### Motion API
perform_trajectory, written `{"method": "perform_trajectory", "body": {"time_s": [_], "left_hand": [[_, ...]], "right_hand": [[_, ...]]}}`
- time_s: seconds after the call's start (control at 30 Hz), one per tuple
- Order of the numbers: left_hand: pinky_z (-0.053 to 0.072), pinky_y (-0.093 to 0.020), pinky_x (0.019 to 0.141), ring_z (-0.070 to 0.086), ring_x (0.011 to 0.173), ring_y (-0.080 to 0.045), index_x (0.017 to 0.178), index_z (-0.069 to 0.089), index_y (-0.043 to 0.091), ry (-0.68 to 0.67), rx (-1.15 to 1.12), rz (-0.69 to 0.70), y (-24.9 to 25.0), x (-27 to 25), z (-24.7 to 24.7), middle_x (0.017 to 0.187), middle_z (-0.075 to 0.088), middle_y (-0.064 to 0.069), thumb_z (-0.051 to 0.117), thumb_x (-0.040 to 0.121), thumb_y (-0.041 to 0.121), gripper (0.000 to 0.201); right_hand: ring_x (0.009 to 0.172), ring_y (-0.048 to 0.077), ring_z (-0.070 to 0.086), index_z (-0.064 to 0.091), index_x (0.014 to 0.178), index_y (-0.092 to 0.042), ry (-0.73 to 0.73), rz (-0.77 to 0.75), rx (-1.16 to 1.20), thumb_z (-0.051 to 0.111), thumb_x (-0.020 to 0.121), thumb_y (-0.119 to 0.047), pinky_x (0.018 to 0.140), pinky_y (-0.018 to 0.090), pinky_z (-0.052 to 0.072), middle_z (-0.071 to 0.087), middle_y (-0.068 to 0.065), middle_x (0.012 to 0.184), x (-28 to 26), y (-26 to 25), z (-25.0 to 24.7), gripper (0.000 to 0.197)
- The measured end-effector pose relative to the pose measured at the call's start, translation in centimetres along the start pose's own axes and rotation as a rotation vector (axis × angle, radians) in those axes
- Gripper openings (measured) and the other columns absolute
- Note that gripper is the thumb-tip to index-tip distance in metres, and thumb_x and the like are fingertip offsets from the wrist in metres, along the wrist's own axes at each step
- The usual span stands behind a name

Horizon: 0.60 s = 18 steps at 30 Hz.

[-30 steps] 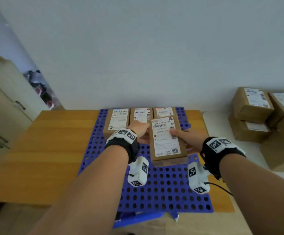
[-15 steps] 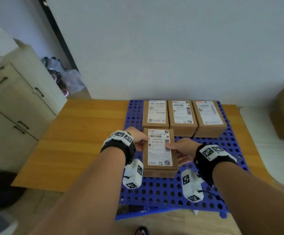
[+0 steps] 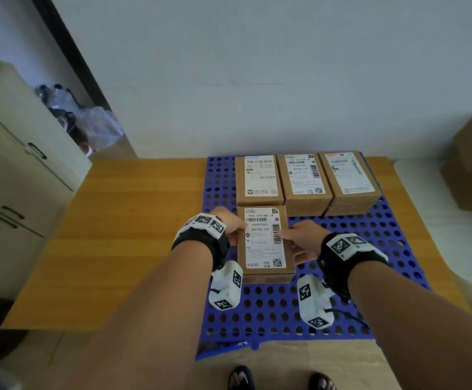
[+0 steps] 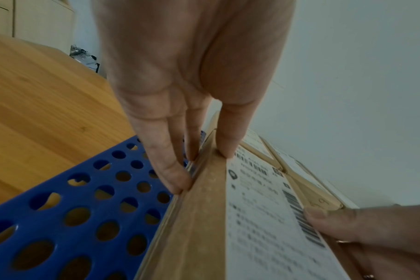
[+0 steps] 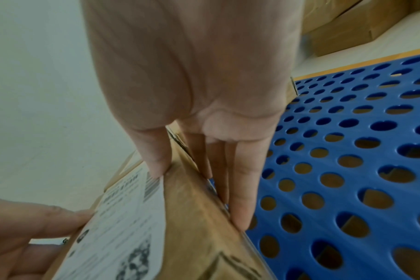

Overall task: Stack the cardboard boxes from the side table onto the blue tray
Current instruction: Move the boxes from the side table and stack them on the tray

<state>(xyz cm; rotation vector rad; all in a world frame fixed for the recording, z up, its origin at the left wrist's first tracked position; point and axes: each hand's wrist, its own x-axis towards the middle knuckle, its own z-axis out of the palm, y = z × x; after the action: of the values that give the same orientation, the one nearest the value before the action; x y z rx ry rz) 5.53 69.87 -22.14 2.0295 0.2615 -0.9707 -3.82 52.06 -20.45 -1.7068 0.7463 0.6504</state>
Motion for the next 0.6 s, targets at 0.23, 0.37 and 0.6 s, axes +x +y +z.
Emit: {"method": "perform_trajectory", "body": {"time_s": [0.23,0.37,0.6], "left_hand": [[0.056,-0.048,0.092,0.071,0.099,-0.034,0.107,0.066,-0.005,0.034,0.1,0.022,1.0,-1.0,0.3,0.103,0.073,-0.021,0.062,0.094,0.016,0.024],[0.057,-0.043,0.09,0.07,0.092,-0.031,0.081,0.062,0.003,0.169,0.272,0.028,2.0,-1.9,0.4,0.084,0.067,-0.012,0.061,0.095,0.017,0.02],[0.035,-0.025,0.045,0.05,0.054,-0.018,0.083,0.059,0.005,0.367,0.538,0.221,6.8,-4.6,2.1,0.083,0.066,-0.012,0.054,0.089,0.009,0.008]], "right_hand": [[0.102,0.033,0.068,0.063,0.116,-0.001,0.026,-0.036,-0.02,0.055,0.099,-0.025,0.09,0.048,0.056,0.071,0.016,0.108,-0.3,-0.1,0.0,0.031],[0.094,0.029,0.068,0.065,0.116,0.0,0.14,-0.169,-0.358,0.051,0.099,-0.032,0.087,0.045,0.057,0.068,0.012,0.095,-1.2,-0.8,-1.0,0.038],[0.084,0.02,0.056,0.052,0.086,-0.015,0.342,-0.351,-0.811,0.047,0.095,-0.025,0.073,0.03,0.044,0.056,-0.001,0.085,-3.1,-1.3,-5.3,0.014]]}}
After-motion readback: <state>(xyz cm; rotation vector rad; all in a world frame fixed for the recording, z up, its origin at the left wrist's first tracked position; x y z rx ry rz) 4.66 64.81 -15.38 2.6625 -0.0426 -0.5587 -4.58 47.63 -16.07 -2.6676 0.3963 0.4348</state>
